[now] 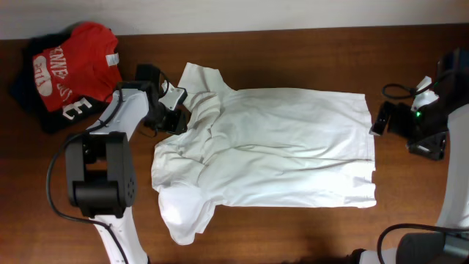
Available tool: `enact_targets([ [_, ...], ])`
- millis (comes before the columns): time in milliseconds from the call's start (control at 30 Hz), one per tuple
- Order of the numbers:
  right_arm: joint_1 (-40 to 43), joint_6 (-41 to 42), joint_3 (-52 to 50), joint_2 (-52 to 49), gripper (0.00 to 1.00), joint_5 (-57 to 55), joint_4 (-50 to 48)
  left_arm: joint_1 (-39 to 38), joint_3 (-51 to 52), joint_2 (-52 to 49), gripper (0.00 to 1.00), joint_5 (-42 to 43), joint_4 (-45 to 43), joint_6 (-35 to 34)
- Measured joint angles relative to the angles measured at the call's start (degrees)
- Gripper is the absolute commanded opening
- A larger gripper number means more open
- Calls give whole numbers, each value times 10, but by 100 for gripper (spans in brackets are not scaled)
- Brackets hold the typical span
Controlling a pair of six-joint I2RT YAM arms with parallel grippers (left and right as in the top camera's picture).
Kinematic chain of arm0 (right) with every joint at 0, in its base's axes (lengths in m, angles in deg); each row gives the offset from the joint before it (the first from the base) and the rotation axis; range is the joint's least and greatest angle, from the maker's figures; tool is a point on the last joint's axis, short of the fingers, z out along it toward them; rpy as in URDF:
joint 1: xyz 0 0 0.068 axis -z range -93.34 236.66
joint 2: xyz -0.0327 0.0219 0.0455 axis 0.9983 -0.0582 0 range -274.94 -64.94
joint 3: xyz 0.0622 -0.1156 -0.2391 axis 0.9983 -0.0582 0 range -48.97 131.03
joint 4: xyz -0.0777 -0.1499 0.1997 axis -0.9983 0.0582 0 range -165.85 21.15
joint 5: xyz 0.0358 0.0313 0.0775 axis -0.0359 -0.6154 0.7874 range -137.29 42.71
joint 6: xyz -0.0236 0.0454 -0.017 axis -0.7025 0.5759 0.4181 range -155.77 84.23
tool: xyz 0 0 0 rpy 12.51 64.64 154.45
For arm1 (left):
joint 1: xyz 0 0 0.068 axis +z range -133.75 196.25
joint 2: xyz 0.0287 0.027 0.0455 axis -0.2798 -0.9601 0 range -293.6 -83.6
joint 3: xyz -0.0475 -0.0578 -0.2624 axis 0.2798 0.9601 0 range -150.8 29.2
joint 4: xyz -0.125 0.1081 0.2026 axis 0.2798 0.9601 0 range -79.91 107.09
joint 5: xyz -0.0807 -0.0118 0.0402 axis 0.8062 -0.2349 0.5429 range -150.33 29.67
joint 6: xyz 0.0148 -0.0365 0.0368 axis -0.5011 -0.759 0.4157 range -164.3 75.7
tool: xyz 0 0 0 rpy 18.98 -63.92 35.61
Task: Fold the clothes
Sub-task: 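Lay the shirt flat on the table and open both grippers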
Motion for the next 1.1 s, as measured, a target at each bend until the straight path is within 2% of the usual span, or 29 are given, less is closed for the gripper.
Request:
enact_targets([
  [167,0,0,0,-2,99,0,-3,-36,0,-3,47,-64,-17,4],
  [200,0,0,0,-2,99,0,-3,-52,-1,-3,37,-82,-19,6],
  [233,0,0,0,-2,99,0,-3,-60,-1,-3,23,-92,-19,7],
  [300,0,0,0,-2,99,0,-3,-63,-2,-5,6,-104,-19,12],
  [333,0,0,0,-2,99,0,-3,-63,-3,-6,1,-110,-19,12],
  [433,0,0,0,-2,99,0,-3,-64,-4,-6,1,-122,-19,12],
  [533,0,0,0,-2,99,0,-4,-51,-5,-7,1,-212,-25,-48],
  [633,0,0,0,-2,99,0,-5,29,-10,-12,1,-297,0,-145],
  [767,0,0,0,-2,99,0,-15,90,-61,-27,2,-326,79,-206],
  [800,-1,0,0,-2,99,0,-19,91,-85,-28,10,-327,97,-212],
  [833,-1,0,0,-2,99,0,-22,88,-121,-28,33,-328,122,-223],
  [867,-7,0,0,-3,99,0,-28,83,-148,-28,99,-328,152,-231],
  [967,-43,0,0,-9,99,0,-39,70,-210,-11,99,-319,198,-247],
  [1100,-60,2,0,-38,99,0,-41,63,-228,87,99,-280,245,-257],
])
